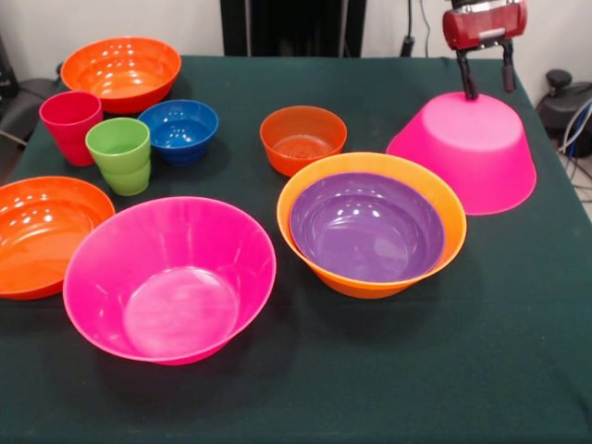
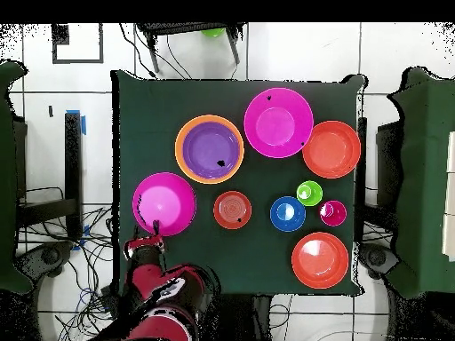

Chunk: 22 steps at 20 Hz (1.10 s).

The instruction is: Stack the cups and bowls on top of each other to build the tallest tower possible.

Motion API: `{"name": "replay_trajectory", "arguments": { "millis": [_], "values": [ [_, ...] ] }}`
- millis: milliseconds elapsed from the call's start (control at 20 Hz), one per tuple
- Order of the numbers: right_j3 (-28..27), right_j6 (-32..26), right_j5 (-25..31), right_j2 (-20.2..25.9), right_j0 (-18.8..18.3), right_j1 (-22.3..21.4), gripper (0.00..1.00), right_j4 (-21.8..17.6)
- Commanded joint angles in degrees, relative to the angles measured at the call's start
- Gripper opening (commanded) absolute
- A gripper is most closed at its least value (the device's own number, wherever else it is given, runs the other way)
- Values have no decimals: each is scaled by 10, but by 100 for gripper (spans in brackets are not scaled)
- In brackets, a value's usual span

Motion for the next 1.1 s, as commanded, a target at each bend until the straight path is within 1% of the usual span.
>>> {"name": "replay_trajectory", "arguments": {
  "millis": [50, 100, 150, 350, 550, 850, 950, 1100],
  "values": [
    [-8, 62, 279, 89, -7, 23, 100, 68],
    [-7, 61, 292, 89, -4, 13, 100, 74],
    [-1, 59, 312, 89, -2, -9, 100, 80],
    [10, 58, 373, 95, 0, -70, 100, 97],
    [-4, 62, 393, 95, 4, -80, 100, 107],
    [-25, 86, 395, 89, 26, -85, 100, 131],
    [-29, 88, 407, 91, 25, -91, 100, 139],
    [-27, 95, 402, 91, 30, -97, 100, 153]
  ]
}}
